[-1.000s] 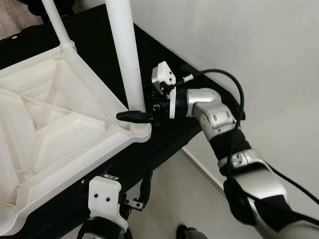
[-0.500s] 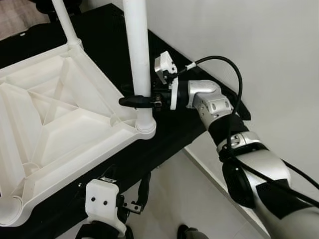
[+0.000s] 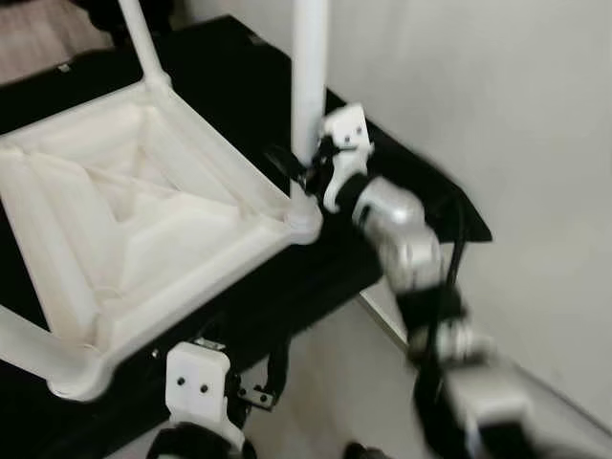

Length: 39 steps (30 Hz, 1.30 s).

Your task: Building children table

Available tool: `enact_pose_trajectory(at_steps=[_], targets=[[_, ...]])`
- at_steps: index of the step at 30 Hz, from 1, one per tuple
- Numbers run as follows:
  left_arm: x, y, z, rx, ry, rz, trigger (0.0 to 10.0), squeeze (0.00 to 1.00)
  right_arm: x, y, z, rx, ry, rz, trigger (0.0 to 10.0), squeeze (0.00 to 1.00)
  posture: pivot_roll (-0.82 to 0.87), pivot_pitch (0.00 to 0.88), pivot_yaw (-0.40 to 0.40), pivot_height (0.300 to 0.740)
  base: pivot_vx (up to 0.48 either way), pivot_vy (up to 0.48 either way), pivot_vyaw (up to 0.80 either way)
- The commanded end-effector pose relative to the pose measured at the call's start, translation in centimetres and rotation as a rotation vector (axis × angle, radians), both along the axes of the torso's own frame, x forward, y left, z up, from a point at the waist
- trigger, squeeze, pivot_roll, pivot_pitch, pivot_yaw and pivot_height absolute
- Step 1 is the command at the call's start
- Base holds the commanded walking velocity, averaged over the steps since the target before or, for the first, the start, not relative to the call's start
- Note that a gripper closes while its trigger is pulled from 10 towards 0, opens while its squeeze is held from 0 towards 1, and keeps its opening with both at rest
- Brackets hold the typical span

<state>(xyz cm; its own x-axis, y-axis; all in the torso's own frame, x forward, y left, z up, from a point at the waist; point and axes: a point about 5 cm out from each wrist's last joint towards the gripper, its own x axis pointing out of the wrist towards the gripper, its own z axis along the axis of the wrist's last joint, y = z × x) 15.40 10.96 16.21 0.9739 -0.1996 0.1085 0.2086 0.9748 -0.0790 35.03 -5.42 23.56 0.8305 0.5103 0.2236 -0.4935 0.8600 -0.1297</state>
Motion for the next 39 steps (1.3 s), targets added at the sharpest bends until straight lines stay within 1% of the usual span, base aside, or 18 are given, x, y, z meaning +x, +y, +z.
enact_pose_trajectory(at_steps=[1, 4, 9, 10, 11, 12, 13, 16, 17, 18, 21, 22, 23, 24, 28, 32, 35, 39], targets=[[0.1, -0.1, -0.6, 0.014, 0.027, -0.011, 10.0, 0.0, -0.7, 2.1, -5.5, -0.056, 0.24, 0.024, 0.0, 0.0, 0.02, 0.239, -0.015, 0.74, 0.0, 0.0, 0.0], [0.3, -0.2, -0.7, 0.019, 0.021, -0.02, 10.0, 0.0, -0.3, 4.3, -4.9, -0.045, 0.228, 0.11, 0.0, 0.0, 0.02, 0.233, -0.018, 0.74, 0.0, 0.0, 0.0], [0.4, -0.2, -0.7, 0.02, 0.017, -0.017, 10.0, 0.0, -0.2, 5.7, -4.3, -0.042, 0.231, 0.173, 0.0, 0.0, 0.03, 0.23, -0.023, 0.74, 0.0, 0.0, 0.0], [0.5, -0.2, -0.6, 0.021, 0.014, -0.011, 10.0, 0.0, -0.4, 6.0, -4.0, -0.04, 0.233, 0.177, 2.2, 0.0, 0.04, 0.23, -0.025, 0.74, 0.0, 0.0, 0.0], [0.5, -0.2, -0.6, 0.022, 0.013, -0.006, 10.0, 0.0, -0.5, 6.2, -3.5, -0.016, 0.232, 0.21, 10.0, 0.0, 0.04, 0.229, -0.026, 0.74, 0.0, 0.0, 0.0], [0.5, -0.2, -0.6, 0.022, 0.013, -0.006, 10.0, 0.0, -0.5, 6.2, -3.5, -0.016, 0.232, 0.21, 10.0, 0.0, 0.04, 0.229, -0.026, 0.74, 0.0, 0.0, 0.0], [0.5, -0.2, -0.6, 0.023, 0.011, -0.002, 10.0, 0.0, -1.1, 6.3, -2.0, 0.039, 0.184, 0.325, 10.0, 0.44, 0.04, 0.229, -0.026, 0.74, 0.0, 0.0, 0.0], [0.6, -0.2, -0.6, 0.022, 0.01, -0.002, 10.0, 0.0, -1.6, 6.2, -1.4, 0.053, 0.167, 0.351, 10.0, 0.44, 0.04, 0.229, -0.026, 0.74, 0.0, 0.0, 0.0], [0.6, -0.2, -0.6, 0.022, 0.01, -0.004, 10.0, 0.0, -1.1, 5.6, -0.4, 0.036, 0.132, 0.449, 10.0, 1.0, 0.05, 0.233, -0.023, 0.74, 0.0, 0.0, 0.0], [0.6, -0.2, -0.6, 0.022, 0.01, -0.004, 10.0, 0.0, -1.1, 5.6, -0.4, 0.036, 0.132, 0.449, 10.0, 1.0, 0.05, 0.233, -0.023, 0.74, 0.0, 0.0, 0.0], [0.5, -0.3, -0.5, 0.021, 0.011, -0.008, 10.0, 0.0, -0.2, 4.3, 1.5, -0.037, 0.058, 0.611, 10.0, 1.0, 0.06, 0.247, -0.028, 0.74, 0.0, 0.0, 0.0], [0.4, -0.4, -0.5, 0.02, 0.011, -0.011, 10.0, 0.0, 0.3, 3.7, 2.2, -0.11, 0.012, 0.686, 10.0, 0.22, 0.06, 0.248, -0.029, 0.74, 0.0, 0.0, 0.0], [0.3, -0.5, -0.4, 0.019, 0.011, -0.012, 10.0, 0.0, 0.6, 3.2, 2.5, -0.18, -0.002, 0.74, 10.0, 0.0, 0.06, 0.256, -0.03, 0.74, 0.0, 0.0, 0.0], [0.1, -0.5, -0.3, 0.02, 0.012, -0.012, 10.0, 0.0, 0.8, 2.7, 2.9, -0.275, -0.013, 0.815, 10.0, 0.0, 0.07, 0.266, -0.032, 0.74, 0.0, 0.0, 0.0], [-0.3, -0.5, -0.2, 0.022, 0.017, -0.009, 10.0, 0.0, 0.5, 2.3, 3.0, -0.375, -0.025, 0.937, 10.0, 0.0, 0.09, 0.277, -0.033, 0.74, 0.0, 0.0, 0.0], [-0.5, -0.5, -0.1, 0.025, 0.021, -0.006, 10.0, 0.0, 0.4, 2.3, 3.2, -0.399, -0.011, 1.002, 10.0, 0.0, 0.1, 0.292, -0.03, 0.74, 0.0, 0.0, 0.0], [-1.1, -0.5, 0.0, 0.03, 0.036, 0.0, 10.0, 0.0, 0.6, 2.2, 4.1, -0.487, -0.001, 1.08, 10.0, 0.0, 0.12, 0.313, -0.026, 0.74, 0.0, 0.0, 0.0], [-1.4, -0.5, 0.0, 0.032, 0.041, 0.001, 10.0, 0.0, 1.0, 2.0, 5.0, -0.488, -0.004, 1.116, 10.0, 0.0, 0.12, 0.318, -0.027, 0.74, 0.0, 0.0, 0.0]])
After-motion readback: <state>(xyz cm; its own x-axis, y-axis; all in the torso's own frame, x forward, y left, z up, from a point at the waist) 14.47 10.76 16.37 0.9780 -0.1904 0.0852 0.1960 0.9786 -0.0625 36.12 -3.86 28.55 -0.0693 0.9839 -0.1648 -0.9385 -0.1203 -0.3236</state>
